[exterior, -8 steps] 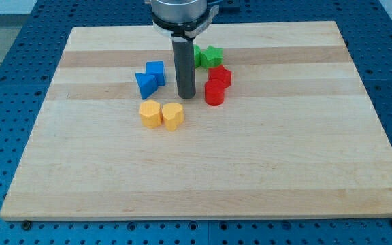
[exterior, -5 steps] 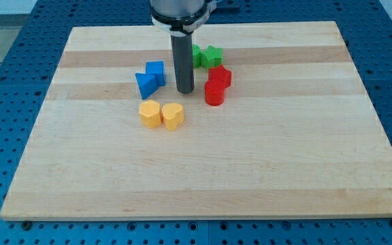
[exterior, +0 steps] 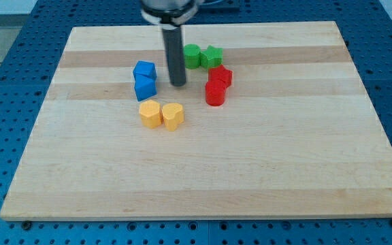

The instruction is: Move the red blocks to the right

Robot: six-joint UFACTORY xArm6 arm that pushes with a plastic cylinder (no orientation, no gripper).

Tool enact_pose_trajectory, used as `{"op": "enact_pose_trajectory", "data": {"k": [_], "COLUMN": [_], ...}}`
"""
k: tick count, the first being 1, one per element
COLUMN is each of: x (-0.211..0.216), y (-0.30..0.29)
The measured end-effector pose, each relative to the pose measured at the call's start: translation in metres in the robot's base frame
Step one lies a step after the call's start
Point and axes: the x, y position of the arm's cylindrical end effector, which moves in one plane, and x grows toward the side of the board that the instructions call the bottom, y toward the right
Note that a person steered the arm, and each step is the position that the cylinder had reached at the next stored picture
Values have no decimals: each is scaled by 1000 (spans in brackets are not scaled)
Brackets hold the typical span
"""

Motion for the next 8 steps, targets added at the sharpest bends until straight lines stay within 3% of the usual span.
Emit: {"op": "enact_pose_trajectory", "data": {"k": [3,5,6,8], "x": [16,6,36,49], "y": [168,29,8,139]}}
